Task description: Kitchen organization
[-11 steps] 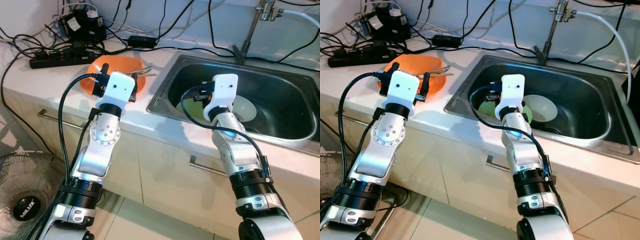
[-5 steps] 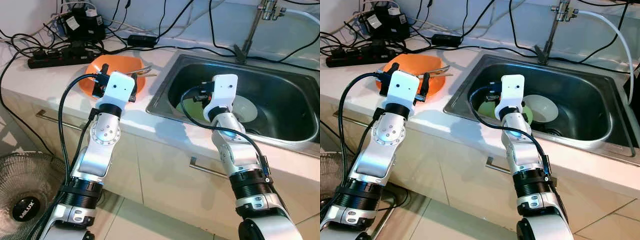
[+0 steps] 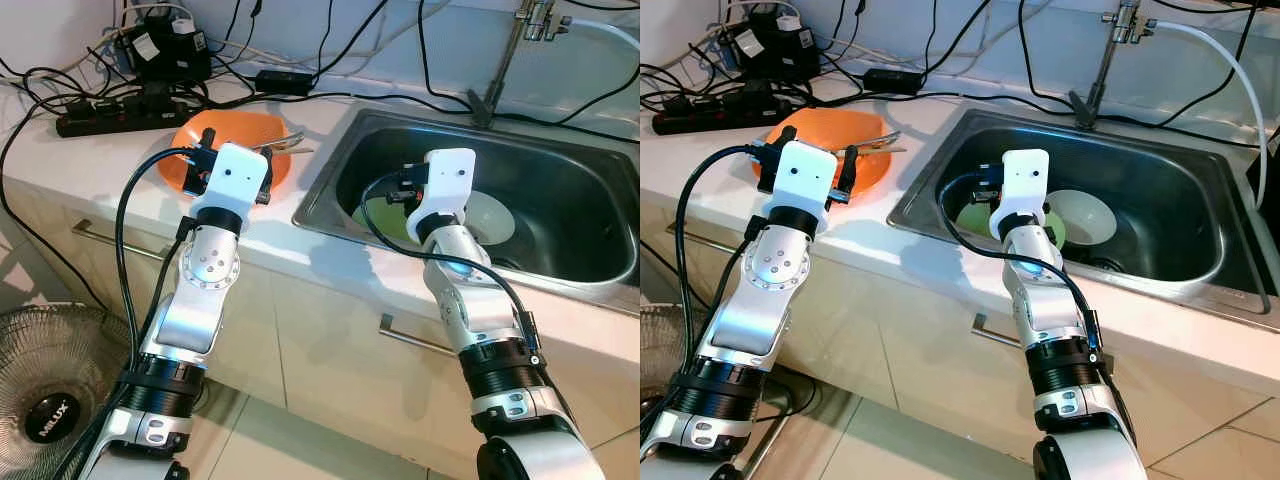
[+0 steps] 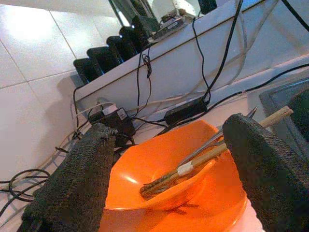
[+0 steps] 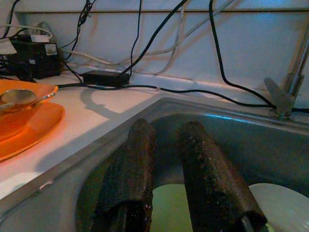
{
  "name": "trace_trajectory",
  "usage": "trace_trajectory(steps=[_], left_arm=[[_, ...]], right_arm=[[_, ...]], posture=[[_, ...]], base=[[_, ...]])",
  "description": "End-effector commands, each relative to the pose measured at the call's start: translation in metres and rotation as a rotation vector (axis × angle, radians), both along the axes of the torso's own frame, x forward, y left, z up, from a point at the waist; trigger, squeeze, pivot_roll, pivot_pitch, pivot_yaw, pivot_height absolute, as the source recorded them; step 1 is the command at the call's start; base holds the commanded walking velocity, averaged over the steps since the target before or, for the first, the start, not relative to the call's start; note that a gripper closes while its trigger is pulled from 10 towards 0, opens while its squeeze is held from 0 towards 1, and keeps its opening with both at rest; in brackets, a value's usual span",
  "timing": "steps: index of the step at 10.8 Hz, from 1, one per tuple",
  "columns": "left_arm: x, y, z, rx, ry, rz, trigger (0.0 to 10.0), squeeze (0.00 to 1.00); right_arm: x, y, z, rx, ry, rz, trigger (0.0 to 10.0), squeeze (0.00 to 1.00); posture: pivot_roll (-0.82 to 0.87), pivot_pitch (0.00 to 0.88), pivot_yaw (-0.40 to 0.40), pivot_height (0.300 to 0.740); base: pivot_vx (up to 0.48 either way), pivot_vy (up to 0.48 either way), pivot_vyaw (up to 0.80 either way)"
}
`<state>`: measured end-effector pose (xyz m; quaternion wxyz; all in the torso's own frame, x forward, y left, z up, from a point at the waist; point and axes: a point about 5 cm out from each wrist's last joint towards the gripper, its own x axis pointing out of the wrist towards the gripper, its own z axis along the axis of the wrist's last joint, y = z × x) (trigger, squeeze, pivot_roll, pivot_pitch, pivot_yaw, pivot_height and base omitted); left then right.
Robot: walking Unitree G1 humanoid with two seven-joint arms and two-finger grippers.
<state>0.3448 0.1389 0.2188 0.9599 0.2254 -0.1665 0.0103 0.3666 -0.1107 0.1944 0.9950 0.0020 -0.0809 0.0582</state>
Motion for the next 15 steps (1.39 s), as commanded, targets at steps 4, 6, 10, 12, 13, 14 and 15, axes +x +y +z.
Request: trace_trajectory(steps=[4,6,10,12,13,14,15], left_arm=[[0.0005,0.0019,0.0060,-0.004,-0.020,0.020,10.0,0.00],[0.0006,0.0023,0.0062,-0.001,-0.020,0.022,10.0,0.00],[0.0003,0.0028,0.0065,-0.005,-0.024,0.025,10.0,0.00],[0.0001,0.0024,0.0074,-0.003,-0.032,0.026,10.0,0.00],[0.0004,0.0024,0.0078,-0.001,-0.032,0.028,10.0,0.00],[0.0005,0.0025,0.0078,-0.003,-0.033,0.028,10.0,0.00],[0.0006,0.0027,0.0079,-0.002,-0.032,0.029,10.0,0.00]], right_arm=[[0.0004,-0.0004,-0.0035,0.004,0.018,0.001,10.0,0.00],[0.0005,-0.0002,-0.0036,0.005,0.019,0.001,10.0,0.00],[0.0005,0.0002,-0.0042,0.005,0.021,0.001,10.0,0.00],[0.0005,0.0002,-0.0046,0.005,0.022,0.000,10.0,0.00],[0.0006,0.0004,-0.0047,0.005,0.022,0.000,10.0,0.00],[0.0008,0.0006,-0.0050,0.005,0.023,0.001,10.0,0.00],[0.0009,0.0008,-0.0050,0.006,0.023,0.001,10.0,0.00]], posture=[[0.18,0.031,-0.003,0.740],[0.18,0.030,-0.003,0.740],[0.18,0.030,-0.004,0.740],[0.18,0.029,-0.003,0.740],[0.18,0.029,-0.003,0.740],[0.18,0.030,-0.004,0.740],[0.18,0.030,-0.003,0.740]], base=[[0.333,0.000,0.00],[0.323,0.000,0.00],[0.444,0.000,0.00],[0.403,0.000,0.00],[0.000,0.000,0.00],[0.000,0.000,0.00],[0.000,0.000,0.00]])
